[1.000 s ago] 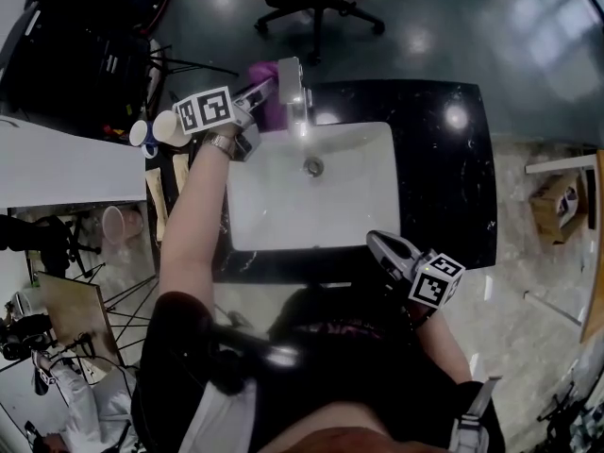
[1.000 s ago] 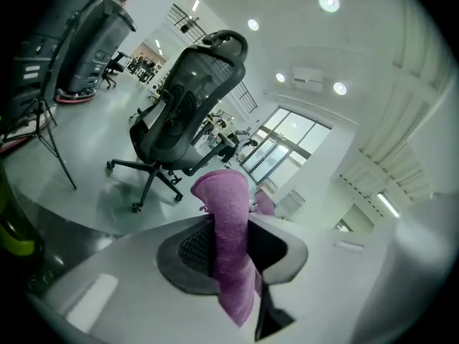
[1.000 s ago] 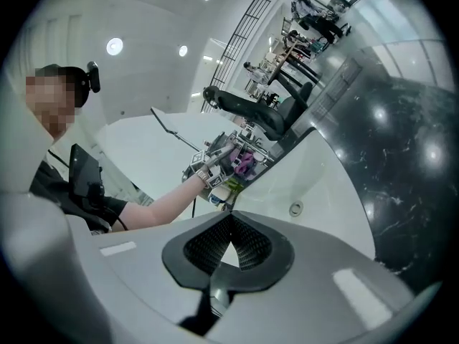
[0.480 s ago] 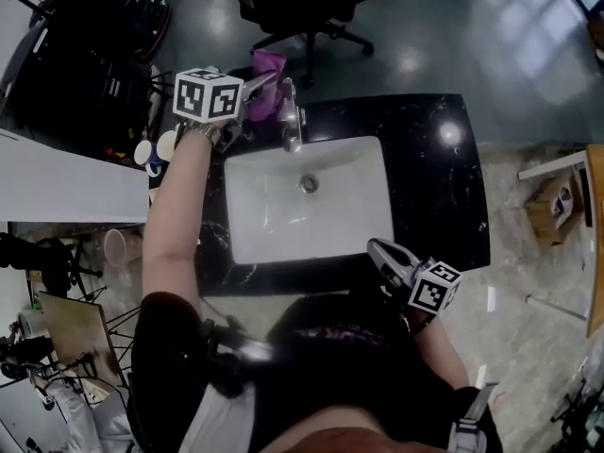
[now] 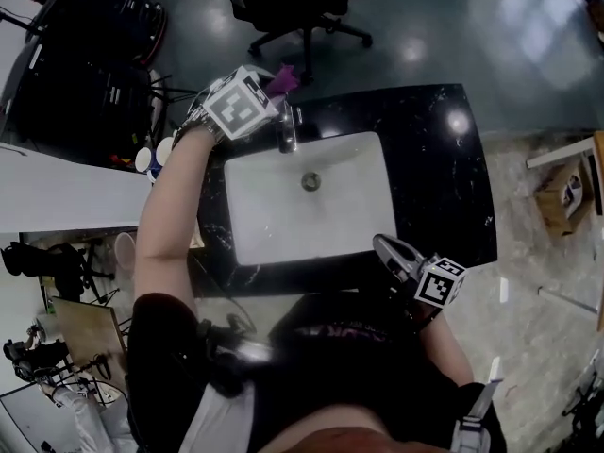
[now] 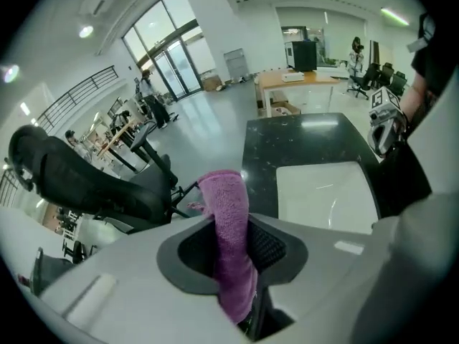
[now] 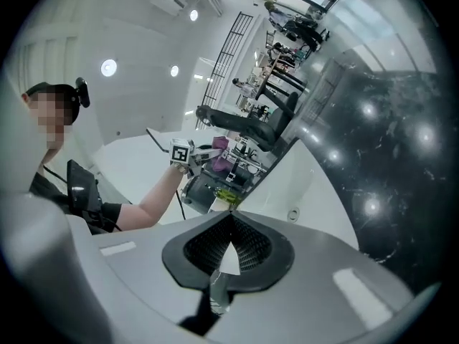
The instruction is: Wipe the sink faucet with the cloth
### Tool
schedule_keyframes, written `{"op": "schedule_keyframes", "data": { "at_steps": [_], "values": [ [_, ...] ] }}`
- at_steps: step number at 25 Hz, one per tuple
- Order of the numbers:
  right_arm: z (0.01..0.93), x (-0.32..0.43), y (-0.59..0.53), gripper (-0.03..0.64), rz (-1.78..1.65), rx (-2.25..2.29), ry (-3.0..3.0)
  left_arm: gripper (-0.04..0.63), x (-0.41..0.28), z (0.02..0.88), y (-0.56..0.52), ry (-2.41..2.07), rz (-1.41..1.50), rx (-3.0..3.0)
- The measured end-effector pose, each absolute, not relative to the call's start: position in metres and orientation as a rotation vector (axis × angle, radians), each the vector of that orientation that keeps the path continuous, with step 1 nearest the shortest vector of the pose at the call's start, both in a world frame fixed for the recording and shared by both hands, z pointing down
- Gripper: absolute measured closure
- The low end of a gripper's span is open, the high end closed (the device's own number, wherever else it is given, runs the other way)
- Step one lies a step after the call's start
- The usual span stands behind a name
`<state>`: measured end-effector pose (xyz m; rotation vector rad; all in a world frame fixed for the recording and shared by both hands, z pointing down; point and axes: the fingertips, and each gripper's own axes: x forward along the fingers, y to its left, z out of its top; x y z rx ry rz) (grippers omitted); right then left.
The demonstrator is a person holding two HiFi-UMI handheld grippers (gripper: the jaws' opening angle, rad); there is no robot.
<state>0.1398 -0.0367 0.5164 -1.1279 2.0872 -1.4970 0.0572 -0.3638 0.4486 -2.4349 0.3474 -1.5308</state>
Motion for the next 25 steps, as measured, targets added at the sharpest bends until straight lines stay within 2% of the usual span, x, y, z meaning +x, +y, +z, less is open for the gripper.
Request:
{"op": "schedule_keyframes", "data": {
  "at_steps": [8,18,25],
  "values": [
    [0.509,0.107,-0.035,0.604,-1.497,-1.065,2.152,0.502,0.043,0.452,-0.284,0.243,-1.465,-2.322],
    [0.506,0.101,-0.025,0.604,-1.488,-1.089,2.152,0.5,0.019,0.475,-0.251,0.355,-1.339,-2.179],
    [0.507,0.095,-0.026,0.604,-1.492,-1.089,2.189,0.502,0.017,0.505,-0.276,0.481,-1.333,-2.086]
  ]
}}
